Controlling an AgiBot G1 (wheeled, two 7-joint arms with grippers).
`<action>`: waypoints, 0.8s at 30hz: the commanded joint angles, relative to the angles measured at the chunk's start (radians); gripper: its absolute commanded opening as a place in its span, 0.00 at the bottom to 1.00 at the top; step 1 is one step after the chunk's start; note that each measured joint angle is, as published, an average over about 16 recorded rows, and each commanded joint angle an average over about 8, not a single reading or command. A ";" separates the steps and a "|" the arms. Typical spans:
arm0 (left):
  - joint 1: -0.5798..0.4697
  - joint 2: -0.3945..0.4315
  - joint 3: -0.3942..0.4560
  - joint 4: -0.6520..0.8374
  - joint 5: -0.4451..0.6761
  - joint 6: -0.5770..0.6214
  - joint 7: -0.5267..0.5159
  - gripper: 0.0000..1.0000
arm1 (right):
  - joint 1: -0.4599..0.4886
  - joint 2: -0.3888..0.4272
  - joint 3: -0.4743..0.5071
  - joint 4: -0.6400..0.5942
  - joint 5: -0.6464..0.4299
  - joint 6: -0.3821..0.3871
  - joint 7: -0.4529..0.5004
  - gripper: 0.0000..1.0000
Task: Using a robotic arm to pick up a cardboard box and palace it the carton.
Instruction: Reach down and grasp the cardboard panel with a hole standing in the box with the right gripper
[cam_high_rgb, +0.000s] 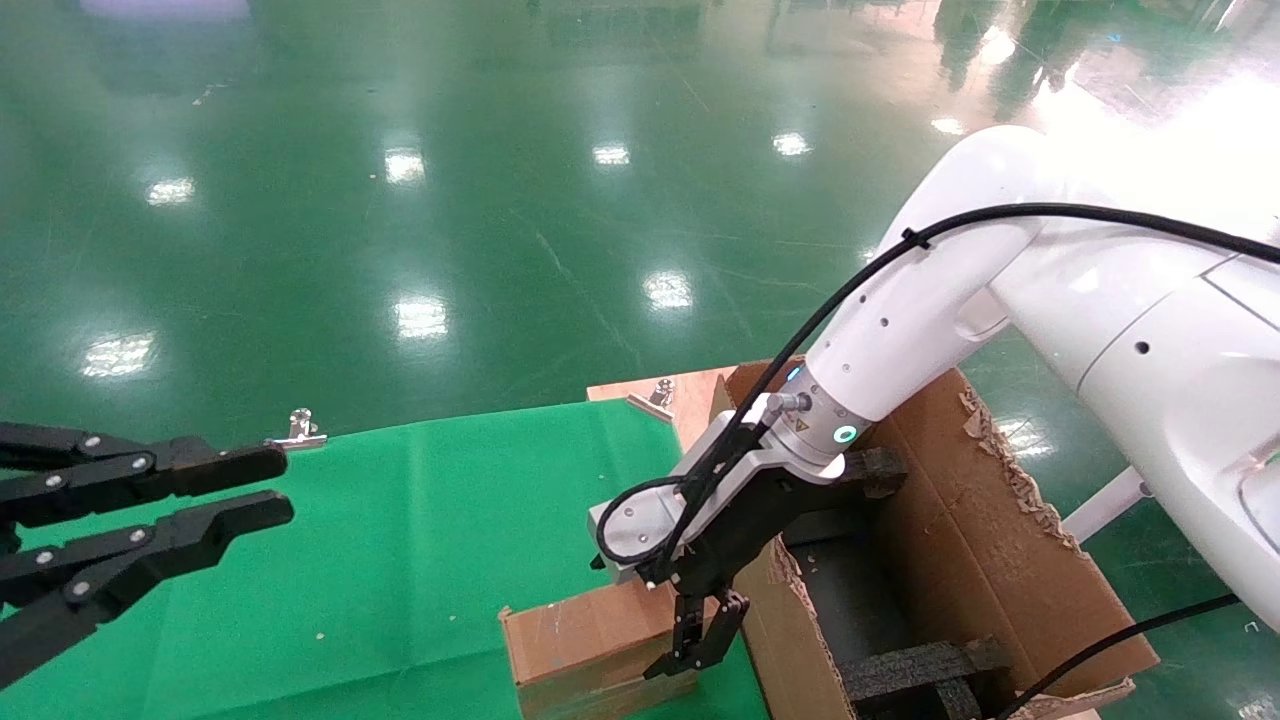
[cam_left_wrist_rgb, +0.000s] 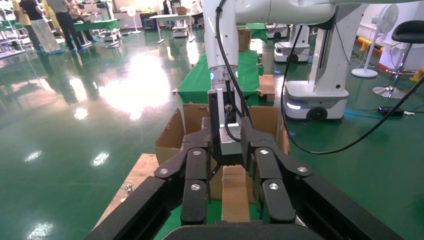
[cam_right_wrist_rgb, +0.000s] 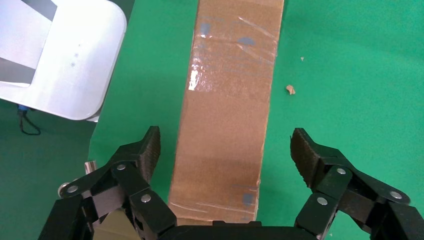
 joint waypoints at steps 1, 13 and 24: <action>0.000 0.000 0.000 0.000 0.000 0.000 0.000 1.00 | -0.002 0.001 0.003 0.002 0.000 0.000 0.000 0.00; 0.000 0.000 0.000 0.000 0.000 0.000 0.000 1.00 | -0.006 0.005 0.010 0.006 0.001 -0.001 0.002 0.00; 0.000 0.000 0.000 0.000 0.000 0.000 0.000 1.00 | -0.007 0.006 0.012 0.007 0.002 -0.002 0.003 0.00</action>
